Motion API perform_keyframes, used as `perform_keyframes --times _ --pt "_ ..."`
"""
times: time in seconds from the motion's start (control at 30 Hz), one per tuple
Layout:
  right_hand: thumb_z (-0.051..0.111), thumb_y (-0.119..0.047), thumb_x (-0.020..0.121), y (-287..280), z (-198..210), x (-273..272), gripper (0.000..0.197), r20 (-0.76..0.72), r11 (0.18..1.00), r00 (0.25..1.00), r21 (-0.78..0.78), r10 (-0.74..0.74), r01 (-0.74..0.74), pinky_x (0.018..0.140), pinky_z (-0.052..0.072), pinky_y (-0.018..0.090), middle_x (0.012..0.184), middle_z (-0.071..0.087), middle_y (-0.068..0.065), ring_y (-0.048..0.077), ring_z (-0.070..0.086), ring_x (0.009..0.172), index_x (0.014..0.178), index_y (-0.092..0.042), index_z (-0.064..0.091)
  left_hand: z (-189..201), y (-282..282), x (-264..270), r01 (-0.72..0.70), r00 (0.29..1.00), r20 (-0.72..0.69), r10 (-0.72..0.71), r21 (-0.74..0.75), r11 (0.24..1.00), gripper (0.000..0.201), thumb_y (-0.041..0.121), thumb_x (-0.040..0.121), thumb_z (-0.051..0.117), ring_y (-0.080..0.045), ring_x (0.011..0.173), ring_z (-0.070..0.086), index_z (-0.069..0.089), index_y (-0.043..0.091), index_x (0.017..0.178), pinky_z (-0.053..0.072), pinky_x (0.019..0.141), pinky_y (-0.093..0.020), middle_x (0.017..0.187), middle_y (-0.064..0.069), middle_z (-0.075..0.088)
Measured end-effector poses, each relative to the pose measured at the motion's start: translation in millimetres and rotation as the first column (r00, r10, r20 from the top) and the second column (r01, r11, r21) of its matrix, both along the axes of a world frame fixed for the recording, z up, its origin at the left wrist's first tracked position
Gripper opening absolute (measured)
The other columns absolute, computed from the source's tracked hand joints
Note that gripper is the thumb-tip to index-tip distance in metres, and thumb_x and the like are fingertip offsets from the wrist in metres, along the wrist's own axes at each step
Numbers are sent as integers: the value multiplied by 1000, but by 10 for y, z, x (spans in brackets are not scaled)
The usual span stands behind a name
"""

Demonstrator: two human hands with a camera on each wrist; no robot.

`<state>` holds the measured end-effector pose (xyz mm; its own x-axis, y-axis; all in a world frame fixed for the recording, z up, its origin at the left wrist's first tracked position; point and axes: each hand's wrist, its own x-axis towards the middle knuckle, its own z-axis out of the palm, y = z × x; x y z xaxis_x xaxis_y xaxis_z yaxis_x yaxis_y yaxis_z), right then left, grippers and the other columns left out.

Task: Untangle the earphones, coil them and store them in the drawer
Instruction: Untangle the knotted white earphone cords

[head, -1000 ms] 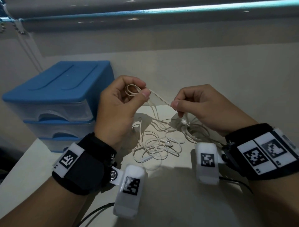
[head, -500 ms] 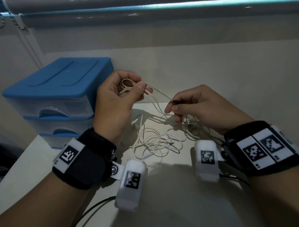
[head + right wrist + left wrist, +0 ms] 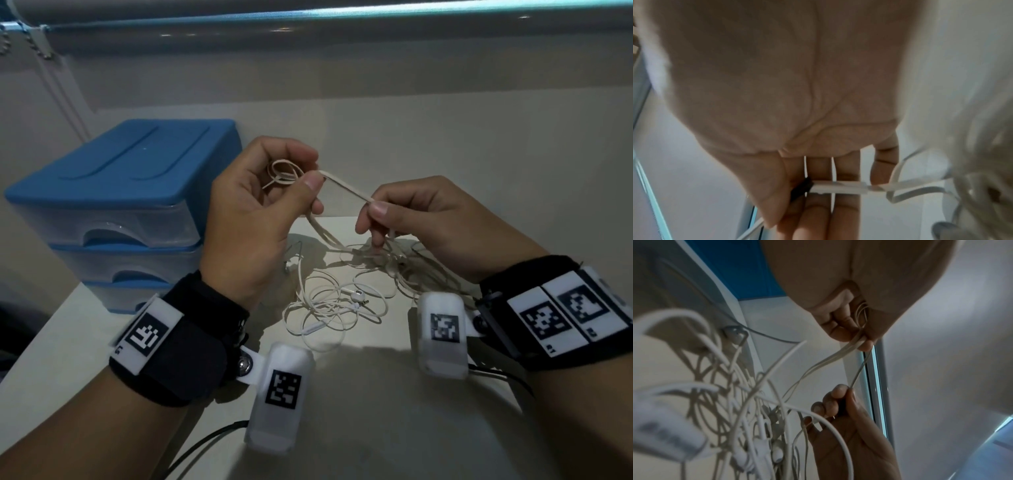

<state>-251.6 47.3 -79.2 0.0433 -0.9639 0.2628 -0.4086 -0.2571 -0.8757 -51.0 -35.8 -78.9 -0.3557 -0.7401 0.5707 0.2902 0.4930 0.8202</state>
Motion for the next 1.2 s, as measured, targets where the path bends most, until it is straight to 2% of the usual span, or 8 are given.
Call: perform_keyframes --times 0.3,0.4,0.47,0.63,0.77,0.87,1.03,1.2 --pt "61 -20 95 -2 23 50 25 102 999 994 -49 24 -19 82 46 20 92 75 11 16 67 93 112 -7 74 -28 29 -15 64 996 60 -66 26 998 21 -2 93 66 -13 69 61 66 7 112 52 69 -24 89 -3 66" --pt "60 -20 100 -12 42 173 21 37 993 999 -120 4 0 71 45 23 73 68 3 16 60 71 100 -5 74 -38 35 -22 66 990 124 -70 36 997 18 -2 92 67 -11 69 60 68 5 109 51 67 -22 85 -4 66" --pt "58 -17 102 -35 37 190 22 18 975 997 -208 -78 80 63 43 31 63 58 12 22 52 60 90 -7 73 -54 30 -32 75 986 141 -84 66 995 15 -2 90 69 -11 65 55 69 5 103 48 62 -22 78 -1 62" --pt "55 -17 104 -57 55 65 24 142 870 937 -350 -319 348 59 40 24 59 51 4 17 48 55 88 -8 71 -52 46 -30 113 979 157 -130 109 988 22 -4 93 63 -11 59 46 71 5 111 41 54 -17 73 -4 59" --pt "50 -14 105 -68 26 88 25 124 897 953 -323 -275 301 58 38 23 59 47 5 19 44 56 94 -5 71 -50 44 -38 112 983 129 -129 133 985 23 -1 99 56 -11 59 45 70 2 116 40 56 -19 73 -6 59" --pt "51 -12 102 -99 7 75 23 183 909 944 -272 -274 316 53 29 25 55 42 -12 14 32 54 92 -6 71 -54 21 -27 87 985 138 -107 143 986 25 8 104 51 -12 58 40 71 7 119 35 55 -20 71 -4 53" --pt "52 -3 95 -112 17 26 15 274 843 884 -291 -379 452 55 31 23 57 57 -23 9 34 54 89 0 65 -61 33 -33 66 988 123 -89 179 982 26 14 105 51 -11 60 32 74 9 115 27 57 -30 63 2 36" --pt "55 -2 93 -88 41 57 14 312 833 899 -370 -306 412 57 36 25 70 64 -10 10 42 56 86 -5 67 -44 72 -14 185 966 123 -227 280 942 27 18 106 47 -10 51 20 68 9 119 18 47 -26 59 5 25"
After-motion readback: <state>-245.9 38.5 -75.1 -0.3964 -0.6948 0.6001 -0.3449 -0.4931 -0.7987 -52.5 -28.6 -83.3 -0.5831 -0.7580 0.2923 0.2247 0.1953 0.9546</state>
